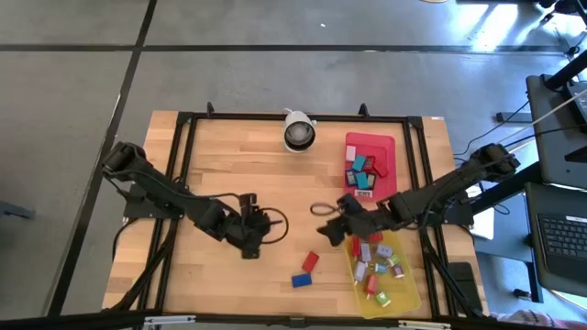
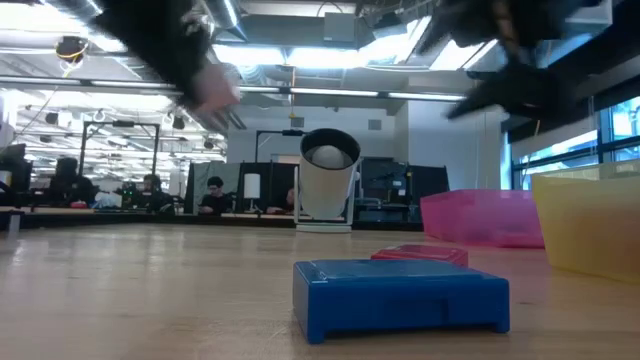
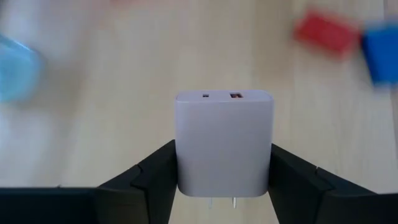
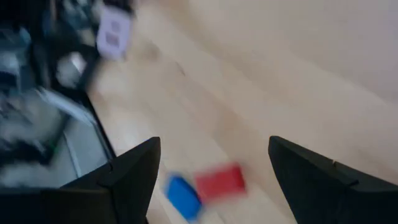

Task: Pick & Place Office items
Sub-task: Put the white charger adapter into the yellow bin

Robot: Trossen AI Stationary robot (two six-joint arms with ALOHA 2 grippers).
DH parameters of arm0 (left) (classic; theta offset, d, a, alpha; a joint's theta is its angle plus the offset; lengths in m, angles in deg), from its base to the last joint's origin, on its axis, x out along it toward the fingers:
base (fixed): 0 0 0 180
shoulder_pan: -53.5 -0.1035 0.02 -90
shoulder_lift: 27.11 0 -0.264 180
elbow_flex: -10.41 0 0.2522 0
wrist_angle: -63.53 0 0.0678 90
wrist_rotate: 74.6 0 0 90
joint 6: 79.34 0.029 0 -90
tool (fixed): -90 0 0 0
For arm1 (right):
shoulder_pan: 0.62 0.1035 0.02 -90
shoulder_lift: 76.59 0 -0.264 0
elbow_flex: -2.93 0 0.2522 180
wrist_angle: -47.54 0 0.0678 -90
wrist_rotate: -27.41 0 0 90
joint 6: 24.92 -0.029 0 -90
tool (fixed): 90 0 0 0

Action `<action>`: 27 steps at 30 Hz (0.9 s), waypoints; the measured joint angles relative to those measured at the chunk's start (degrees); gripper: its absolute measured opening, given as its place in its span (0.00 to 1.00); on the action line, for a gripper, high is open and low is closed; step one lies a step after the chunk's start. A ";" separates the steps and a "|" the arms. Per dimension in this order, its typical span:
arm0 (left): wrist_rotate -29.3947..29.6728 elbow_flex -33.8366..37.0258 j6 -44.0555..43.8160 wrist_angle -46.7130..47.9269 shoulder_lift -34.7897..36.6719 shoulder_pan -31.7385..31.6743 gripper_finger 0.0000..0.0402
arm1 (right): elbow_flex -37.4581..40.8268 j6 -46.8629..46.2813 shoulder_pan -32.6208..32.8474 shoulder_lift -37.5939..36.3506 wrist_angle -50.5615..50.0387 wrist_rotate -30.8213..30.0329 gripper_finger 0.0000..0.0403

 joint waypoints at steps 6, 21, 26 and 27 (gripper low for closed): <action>9.02 -7.41 -0.46 -0.42 0.02 -3.05 0.50 | 0.00 3.37 -5.98 0.00 12.53 -1.70 0.75; 7.09 -8.77 5.44 -14.34 -0.35 -9.12 0.50 | -0.02 12.46 -13.11 0.00 27.66 7.22 0.75; 4.58 -8.79 12.35 -16.55 -0.35 -9.80 0.51 | -0.04 14.55 -14.15 0.11 28.35 8.51 0.75; 4.07 -8.79 13.57 -16.59 -0.35 -10.09 0.51 | -0.04 15.07 -14.29 0.11 28.89 8.73 0.75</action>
